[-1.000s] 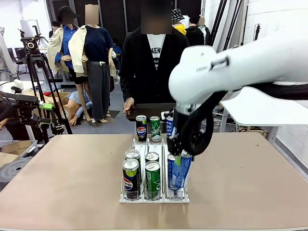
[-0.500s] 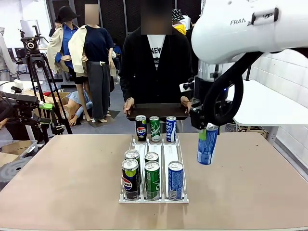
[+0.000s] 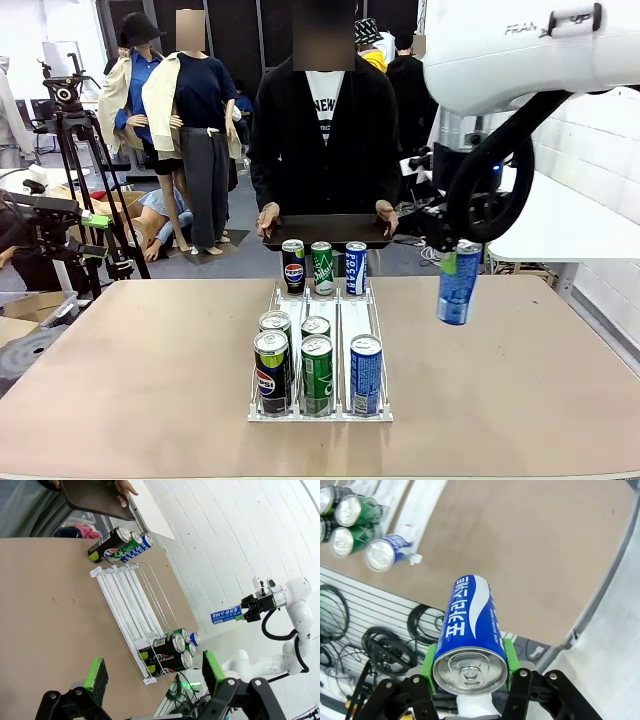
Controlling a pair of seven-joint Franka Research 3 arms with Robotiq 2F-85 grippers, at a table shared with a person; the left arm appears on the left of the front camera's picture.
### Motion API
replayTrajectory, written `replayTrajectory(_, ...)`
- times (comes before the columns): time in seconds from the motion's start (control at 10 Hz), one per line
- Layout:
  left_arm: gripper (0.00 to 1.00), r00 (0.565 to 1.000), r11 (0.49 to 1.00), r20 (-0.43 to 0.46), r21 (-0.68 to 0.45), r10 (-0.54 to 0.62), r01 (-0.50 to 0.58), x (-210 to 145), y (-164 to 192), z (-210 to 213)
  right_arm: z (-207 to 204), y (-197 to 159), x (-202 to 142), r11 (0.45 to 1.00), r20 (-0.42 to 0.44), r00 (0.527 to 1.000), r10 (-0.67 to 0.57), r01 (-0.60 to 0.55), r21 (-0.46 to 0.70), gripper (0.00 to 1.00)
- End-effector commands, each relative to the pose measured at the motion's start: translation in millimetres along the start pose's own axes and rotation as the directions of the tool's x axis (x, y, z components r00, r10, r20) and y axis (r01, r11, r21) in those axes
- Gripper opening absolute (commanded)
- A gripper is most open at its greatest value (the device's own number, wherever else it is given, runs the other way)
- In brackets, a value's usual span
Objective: Retrieve and hand over the desired beverage to the person.
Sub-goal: Pick up a can of the same type that the person held from the Automatic Can Dispenser.
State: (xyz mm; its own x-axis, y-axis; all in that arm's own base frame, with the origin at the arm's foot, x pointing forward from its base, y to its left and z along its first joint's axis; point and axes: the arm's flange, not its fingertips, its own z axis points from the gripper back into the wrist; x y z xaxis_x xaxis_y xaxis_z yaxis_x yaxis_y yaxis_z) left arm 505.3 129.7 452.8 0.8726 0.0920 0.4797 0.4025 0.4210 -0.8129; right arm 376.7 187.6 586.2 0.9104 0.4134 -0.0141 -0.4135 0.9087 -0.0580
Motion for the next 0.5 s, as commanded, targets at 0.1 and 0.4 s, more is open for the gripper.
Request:
replayTrajectory(0.1, 1.00, 1.000, 1.000, -0.003, 0.002, -0.002, 0.002, 0, -1, 1, -9, -53, -25, 1.000, 0.020, 1.000, -0.021, 0.021, -0.004, 0.00)
replayTrajectory(0.4, 1.00, 1.000, 1.000, -0.003, 0.002, -0.002, 0.002, 0, -1, 1, -11, -98, -50, 0.999, 0.040, 0.998, -0.044, 0.044, 0.013, 0.00)
